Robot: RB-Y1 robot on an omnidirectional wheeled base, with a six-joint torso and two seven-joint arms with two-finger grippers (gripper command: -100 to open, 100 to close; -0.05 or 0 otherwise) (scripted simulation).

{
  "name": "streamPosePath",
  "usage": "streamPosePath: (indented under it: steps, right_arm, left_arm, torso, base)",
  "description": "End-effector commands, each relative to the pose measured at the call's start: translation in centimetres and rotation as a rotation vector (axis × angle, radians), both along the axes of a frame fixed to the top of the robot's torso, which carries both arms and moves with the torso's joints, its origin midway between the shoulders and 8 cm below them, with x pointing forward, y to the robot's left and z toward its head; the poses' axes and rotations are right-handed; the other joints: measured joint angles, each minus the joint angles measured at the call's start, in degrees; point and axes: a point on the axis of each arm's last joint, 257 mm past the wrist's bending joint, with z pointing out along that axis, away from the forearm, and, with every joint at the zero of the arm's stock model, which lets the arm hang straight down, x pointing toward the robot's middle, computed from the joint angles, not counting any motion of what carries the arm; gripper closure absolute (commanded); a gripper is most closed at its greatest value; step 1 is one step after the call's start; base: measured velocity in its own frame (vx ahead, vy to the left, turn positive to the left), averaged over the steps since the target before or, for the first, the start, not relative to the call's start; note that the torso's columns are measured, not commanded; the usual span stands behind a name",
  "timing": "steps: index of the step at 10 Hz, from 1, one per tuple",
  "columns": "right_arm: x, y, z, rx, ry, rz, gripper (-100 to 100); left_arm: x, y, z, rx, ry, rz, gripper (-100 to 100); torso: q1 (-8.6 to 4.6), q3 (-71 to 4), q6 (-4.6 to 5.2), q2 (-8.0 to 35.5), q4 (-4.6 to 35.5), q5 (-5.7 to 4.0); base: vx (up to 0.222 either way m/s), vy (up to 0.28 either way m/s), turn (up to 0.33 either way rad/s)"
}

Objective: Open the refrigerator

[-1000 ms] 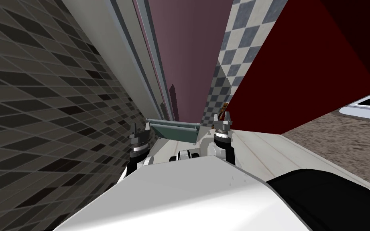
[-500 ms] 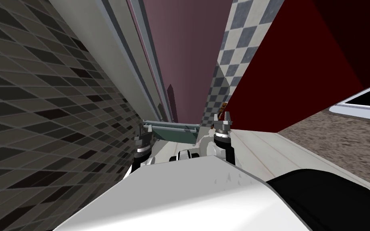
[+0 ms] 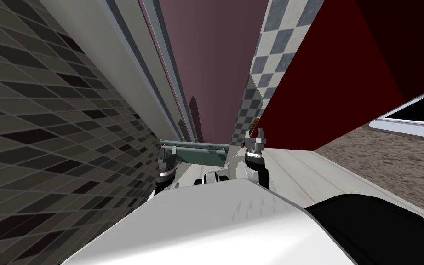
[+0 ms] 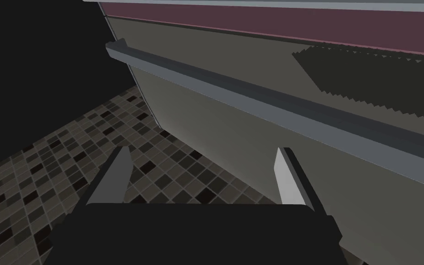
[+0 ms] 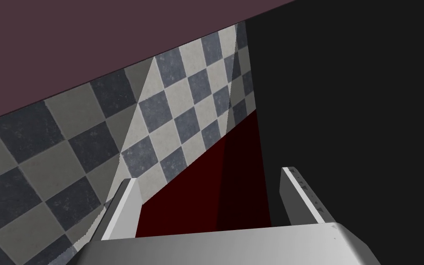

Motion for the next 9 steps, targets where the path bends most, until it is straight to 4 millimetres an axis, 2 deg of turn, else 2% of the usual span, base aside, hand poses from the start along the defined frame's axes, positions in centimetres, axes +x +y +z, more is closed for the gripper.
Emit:
streamPosePath:
  steps: [1, 9]
  right_arm:
    - [0.0, 0.0, 0.0, 0.0, 0.0, 0.0, 0]
    - [0.0, 0.0, 0.0, 0.0, 0.0, 0.0, 0]
  left_arm:
    - [0.0, -0.1, -1.6, 0.005, 0.011, -0.003, -100]
    - [0.1, -0.2, -6.4, 0.015, 0.056, -0.009, -100]
  torso:
    - [0.03, -0.04, 0.0, -0.07, -0.02, 0.01]
    - [0.06, -0.03, 0.0, -0.05, -0.01, 0.02]
  base:
    - [0.064, 0.003, -0.028]
    - [0.055, 0.008, -0.047]
